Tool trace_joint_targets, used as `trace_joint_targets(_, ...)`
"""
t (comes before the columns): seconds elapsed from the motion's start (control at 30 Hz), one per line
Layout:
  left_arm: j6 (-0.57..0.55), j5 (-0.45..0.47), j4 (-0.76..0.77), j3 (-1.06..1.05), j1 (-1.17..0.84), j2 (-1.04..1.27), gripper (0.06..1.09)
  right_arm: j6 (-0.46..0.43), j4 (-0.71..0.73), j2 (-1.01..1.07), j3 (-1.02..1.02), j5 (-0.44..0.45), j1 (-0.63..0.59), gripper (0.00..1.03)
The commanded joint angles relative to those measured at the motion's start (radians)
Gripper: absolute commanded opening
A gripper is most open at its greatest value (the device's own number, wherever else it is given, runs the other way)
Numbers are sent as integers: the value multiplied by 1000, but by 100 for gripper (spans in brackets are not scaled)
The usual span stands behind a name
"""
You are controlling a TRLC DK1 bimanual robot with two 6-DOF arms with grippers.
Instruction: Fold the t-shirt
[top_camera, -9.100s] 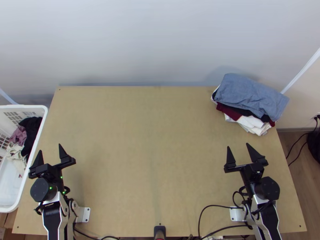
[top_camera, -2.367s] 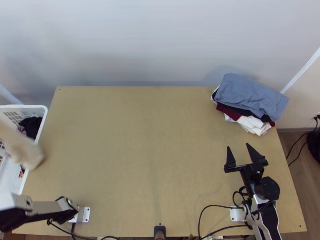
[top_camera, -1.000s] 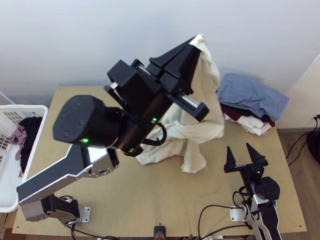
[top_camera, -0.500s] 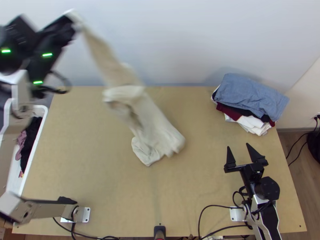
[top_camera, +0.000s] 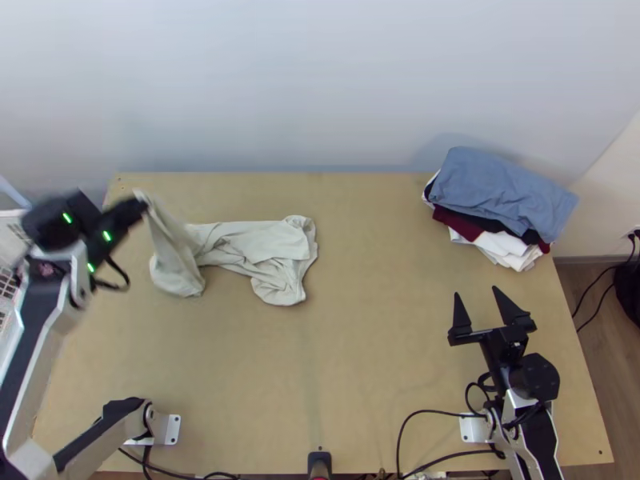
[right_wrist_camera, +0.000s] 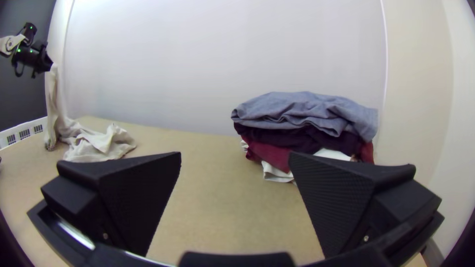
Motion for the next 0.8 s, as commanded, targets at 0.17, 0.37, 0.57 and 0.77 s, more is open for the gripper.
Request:
trace_joint_targets(0.17,58,14,53,-192,45,-77,9,0,-23,-5,-3,6,-5,98)
trace_joint_targets(0.37,129,14,65,-235,94,-35,9,0,-23,-5,-3,6,-5,98)
trace_joint_targets(0.57,181,6,17,-240,125,-30,9,0,-23,-5,-3,6,-5,98)
trace_joint_targets(0.77,224,6,-67,-218,134,-19,9,0,-23,-5,-3,6,-5,98)
